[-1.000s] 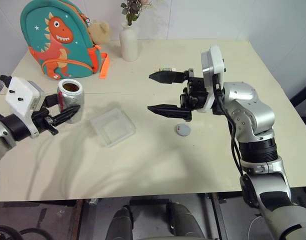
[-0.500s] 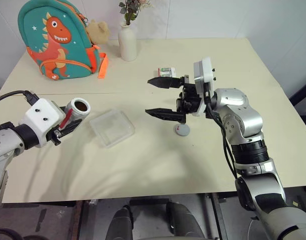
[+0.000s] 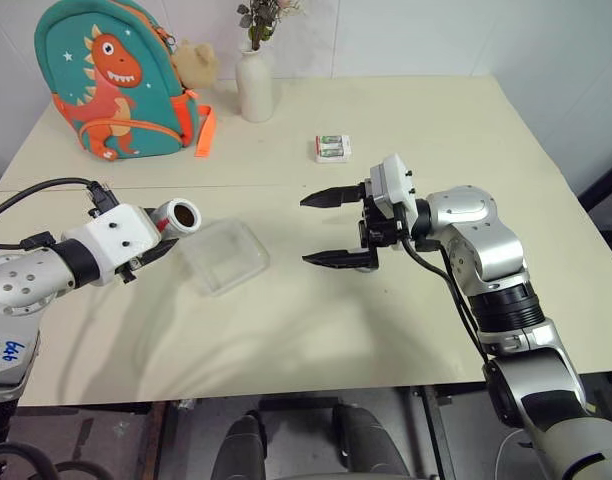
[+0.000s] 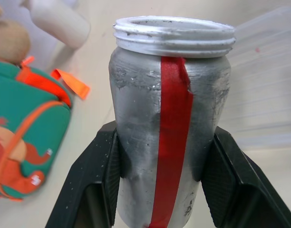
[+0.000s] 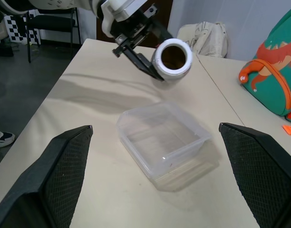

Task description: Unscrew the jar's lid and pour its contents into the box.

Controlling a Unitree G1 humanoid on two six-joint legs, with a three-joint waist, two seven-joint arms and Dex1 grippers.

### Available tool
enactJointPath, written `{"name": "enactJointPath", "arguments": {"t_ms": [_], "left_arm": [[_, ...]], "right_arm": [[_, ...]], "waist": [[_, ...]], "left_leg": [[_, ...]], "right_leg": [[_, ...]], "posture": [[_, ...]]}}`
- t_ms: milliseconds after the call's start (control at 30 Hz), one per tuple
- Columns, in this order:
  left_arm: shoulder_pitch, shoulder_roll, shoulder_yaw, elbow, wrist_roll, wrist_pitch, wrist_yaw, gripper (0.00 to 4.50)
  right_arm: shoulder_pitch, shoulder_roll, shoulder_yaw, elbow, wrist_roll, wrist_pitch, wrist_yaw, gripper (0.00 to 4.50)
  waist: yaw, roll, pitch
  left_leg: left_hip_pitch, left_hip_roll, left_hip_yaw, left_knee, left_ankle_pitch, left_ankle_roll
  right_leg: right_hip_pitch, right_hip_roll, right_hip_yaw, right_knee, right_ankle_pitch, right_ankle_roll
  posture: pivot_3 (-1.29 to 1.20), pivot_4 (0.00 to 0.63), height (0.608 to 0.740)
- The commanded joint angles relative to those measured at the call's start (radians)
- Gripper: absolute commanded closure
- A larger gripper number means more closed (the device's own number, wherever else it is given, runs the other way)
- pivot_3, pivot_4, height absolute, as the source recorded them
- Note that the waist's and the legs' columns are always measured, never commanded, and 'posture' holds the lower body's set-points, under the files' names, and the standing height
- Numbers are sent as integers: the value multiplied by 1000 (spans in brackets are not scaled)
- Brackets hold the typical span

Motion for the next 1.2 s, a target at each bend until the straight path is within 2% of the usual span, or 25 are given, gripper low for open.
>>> {"name": "enactJointPath", "arguments": {"t_ms": [33,200,267,367,533,767,967,1033,1100,1200], "left_arm": [[-65,127,-85,43,315,-270,132,2535],[-308,203,-211,141,705,-560,428,2535],[-396,231,-275,185,883,-641,551,2535],[-508,234,-363,258,1092,-683,652,2535],[-564,206,-445,341,1206,-731,708,2535],[-508,134,-431,255,1178,-710,651,2535],[-457,147,-368,251,1138,-677,615,2535],[-444,134,-334,274,1064,-659,566,2535],[-402,114,-276,296,927,-630,499,2535],[-316,17,-145,284,618,-486,326,2535]], "right_arm": [[2,5,-18,-17,14,2,-15,20],[8,22,-24,-21,23,24,-42,20],[4,31,-27,-18,25,30,-53,20],[-7,47,-29,-11,26,37,-70,20],[-12,71,-43,-15,34,47,-109,20],[14,71,-53,-32,43,58,-142,20],[19,79,-51,-34,47,58,-155,20],[21,81,-51,-34,47,57,-155,20],[24,80,-52,-37,49,58,-155,20],[28,79,-51,-41,54,62,-151,20]], "waist": [[1,0,0],[5,-1,0],[7,0,0],[3,0,0],[-1,0,0],[8,-1,0],[0,-1,0],[0,-1,0],[-1,0,0],[-2,0,0]], "left_leg": [[0,0,0,0,0,0],[0,0,2,0,0,0],[-1,0,2,0,0,0],[0,0,4,0,0,1],[0,0,6,0,0,1],[-1,0,6,3,0,1],[1,0,7,5,0,1],[0,0,7,7,0,1],[0,0,7,9,0,1],[2,0,10,10,0,1]], "right_leg": [[0,0,0,0,0,0],[0,-1,1,-1,1,1],[0,-1,1,-1,1,2],[0,0,2,-1,1,2],[-3,0,5,3,1,2],[-4,0,5,7,1,2],[-4,1,8,12,1,2],[-4,1,9,14,1,2],[-4,1,9,15,1,2],[-4,1,12,17,1,3]], "posture": [[0,150,740],[0,150,740],[0,150,740],[0,150,740],[0,150,740],[0,150,740],[0,150,740],[0,150,740],[0,150,740],[0,150,740]]}}
